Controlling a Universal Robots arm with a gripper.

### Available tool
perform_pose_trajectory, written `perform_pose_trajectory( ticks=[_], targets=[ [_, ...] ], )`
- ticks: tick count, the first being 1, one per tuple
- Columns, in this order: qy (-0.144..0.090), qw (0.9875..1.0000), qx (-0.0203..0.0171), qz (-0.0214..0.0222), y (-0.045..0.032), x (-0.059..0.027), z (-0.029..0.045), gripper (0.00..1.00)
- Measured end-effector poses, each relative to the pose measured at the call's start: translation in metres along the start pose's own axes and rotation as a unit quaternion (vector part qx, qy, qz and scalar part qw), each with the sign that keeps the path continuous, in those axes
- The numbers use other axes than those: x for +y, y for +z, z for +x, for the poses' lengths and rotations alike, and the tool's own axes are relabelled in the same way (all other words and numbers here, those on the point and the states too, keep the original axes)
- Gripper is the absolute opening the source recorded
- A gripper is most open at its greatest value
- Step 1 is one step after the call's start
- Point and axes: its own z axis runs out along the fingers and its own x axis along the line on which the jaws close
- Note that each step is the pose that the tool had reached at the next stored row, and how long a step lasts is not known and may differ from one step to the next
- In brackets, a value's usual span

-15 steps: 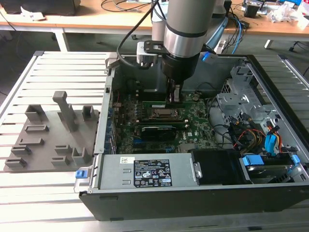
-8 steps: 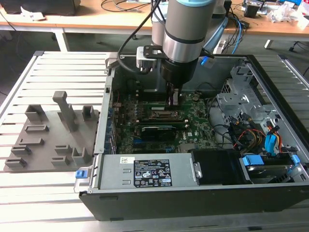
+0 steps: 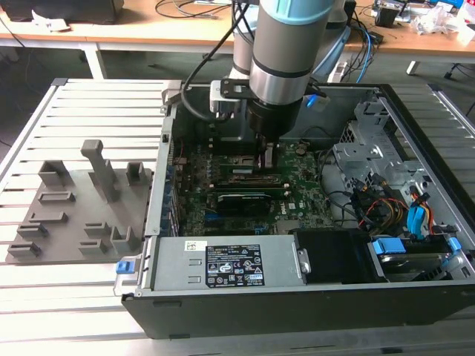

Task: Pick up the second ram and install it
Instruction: 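Insert the second ram into the second slot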

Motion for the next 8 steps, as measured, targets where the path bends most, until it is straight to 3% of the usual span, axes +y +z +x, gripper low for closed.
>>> perform_pose_trajectory(
  ticks=[8],
  targets=[
    [-0.005,1.0000,0.0001,-0.0004,0.0161,0.0024,0.0016,0.14]
  ],
)
